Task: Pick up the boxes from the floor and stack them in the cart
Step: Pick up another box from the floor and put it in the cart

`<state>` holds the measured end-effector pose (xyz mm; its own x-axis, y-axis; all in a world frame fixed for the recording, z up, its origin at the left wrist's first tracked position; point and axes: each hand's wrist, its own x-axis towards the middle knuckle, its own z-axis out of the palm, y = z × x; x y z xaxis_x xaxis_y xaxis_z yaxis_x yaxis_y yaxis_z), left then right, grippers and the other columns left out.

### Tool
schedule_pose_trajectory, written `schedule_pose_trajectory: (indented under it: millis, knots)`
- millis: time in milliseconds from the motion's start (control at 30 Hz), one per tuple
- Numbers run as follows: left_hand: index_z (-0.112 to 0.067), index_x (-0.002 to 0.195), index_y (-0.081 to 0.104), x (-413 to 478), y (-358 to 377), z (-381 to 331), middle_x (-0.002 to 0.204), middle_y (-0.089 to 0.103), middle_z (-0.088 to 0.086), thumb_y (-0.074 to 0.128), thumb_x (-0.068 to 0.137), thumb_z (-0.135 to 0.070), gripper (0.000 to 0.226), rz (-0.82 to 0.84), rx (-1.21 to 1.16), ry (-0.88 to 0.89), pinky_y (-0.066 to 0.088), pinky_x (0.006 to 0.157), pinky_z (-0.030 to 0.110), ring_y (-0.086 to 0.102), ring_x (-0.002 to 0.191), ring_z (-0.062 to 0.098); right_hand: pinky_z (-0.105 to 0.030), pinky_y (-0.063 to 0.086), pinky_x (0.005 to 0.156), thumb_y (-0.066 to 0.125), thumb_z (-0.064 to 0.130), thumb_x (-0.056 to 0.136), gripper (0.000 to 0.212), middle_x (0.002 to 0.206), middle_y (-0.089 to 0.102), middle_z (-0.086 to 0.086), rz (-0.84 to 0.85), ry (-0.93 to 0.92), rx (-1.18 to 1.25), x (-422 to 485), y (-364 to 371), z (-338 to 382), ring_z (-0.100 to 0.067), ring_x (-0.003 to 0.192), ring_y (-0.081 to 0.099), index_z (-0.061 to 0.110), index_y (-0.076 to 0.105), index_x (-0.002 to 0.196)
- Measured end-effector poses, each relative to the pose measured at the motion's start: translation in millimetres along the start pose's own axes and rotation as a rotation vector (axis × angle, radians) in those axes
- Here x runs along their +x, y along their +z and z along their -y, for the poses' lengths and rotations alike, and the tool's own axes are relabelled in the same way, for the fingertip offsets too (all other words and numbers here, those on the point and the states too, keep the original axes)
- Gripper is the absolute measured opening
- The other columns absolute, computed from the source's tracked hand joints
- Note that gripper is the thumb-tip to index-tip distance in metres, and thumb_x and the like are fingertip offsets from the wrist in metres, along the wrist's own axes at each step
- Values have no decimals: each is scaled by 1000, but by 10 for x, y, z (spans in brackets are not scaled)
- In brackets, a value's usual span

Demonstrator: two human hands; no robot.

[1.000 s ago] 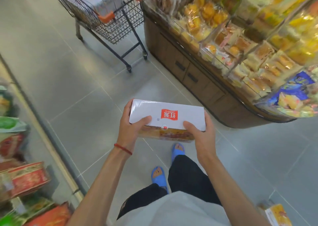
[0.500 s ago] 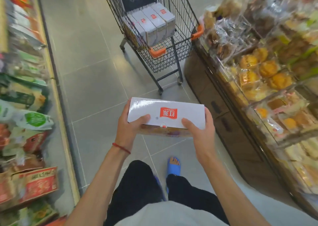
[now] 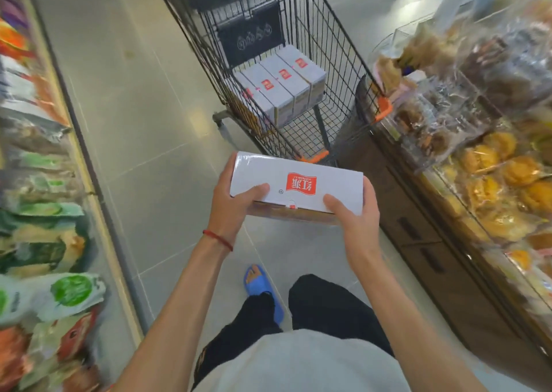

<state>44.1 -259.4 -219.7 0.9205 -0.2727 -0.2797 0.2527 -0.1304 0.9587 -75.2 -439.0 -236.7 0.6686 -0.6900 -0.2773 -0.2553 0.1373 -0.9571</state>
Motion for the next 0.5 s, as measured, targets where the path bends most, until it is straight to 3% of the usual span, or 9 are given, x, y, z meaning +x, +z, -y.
schedule_pose_trajectory:
  millis: [100,233,400,500]
  knots:
    - [-37,134,51,510,-85,-221,128,64,-3,77,77,-26,64,81,63,10,57,94,28,62,116,15,-17,56,90,81,15,87,61,120,63,28,-61,22,30,277,308,136,6,112,62,37,48,134]
    - [-26,144,48,1277,-56,-398,134,63,0,78,76,-26,75,164,149,27,55,99,34,60,123,17,-26,55,97,79,9,87,63,130,65,7,-149,41,78,753,555,244,-8,118,63,24,48,139]
    - [-25,154,36,2140,242,-620,143,56,-3,75,87,-11,78,242,212,39,54,98,24,55,129,12,-14,52,89,78,6,87,70,129,62,9,-240,52,126,1465,744,355,8,110,62,19,42,146]
    - [-29,151,36,2554,456,-735,144,53,-5,74,89,-14,74,297,254,25,54,97,24,53,130,12,-16,55,87,79,9,88,73,133,61,4,-273,92,137,1833,774,412,0,114,62,18,40,149]
